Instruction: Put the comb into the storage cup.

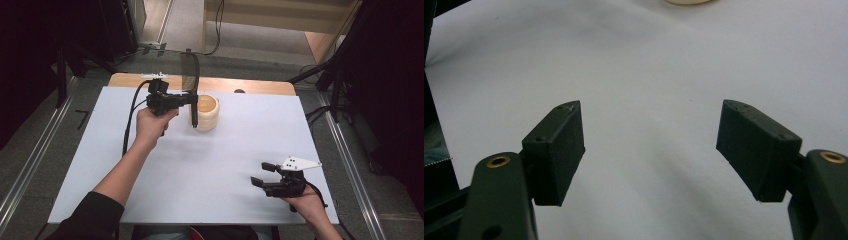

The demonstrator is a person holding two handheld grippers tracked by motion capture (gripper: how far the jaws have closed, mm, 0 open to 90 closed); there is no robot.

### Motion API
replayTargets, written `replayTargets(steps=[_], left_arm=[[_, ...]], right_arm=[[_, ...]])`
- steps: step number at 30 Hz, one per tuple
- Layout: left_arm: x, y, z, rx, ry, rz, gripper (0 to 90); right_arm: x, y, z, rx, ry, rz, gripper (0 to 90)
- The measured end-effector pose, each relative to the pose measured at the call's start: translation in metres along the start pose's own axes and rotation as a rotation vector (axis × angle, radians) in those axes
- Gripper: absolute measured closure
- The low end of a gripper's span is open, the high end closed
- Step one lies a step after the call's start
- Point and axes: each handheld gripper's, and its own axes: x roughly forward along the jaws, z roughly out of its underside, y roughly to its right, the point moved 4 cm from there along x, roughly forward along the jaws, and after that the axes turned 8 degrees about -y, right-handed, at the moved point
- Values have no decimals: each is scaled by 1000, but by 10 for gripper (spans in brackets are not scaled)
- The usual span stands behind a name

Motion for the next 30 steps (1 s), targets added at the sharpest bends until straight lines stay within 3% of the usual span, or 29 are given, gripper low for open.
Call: replayTargets(steps=[18, 30], left_arm=[[19, 7, -29, 60, -25, -25, 732], [31, -3, -47, 59, -6, -57, 732]], right_arm=[[1, 0, 1, 5, -3, 1, 253], [0, -1, 1, 5, -6, -2, 253]])
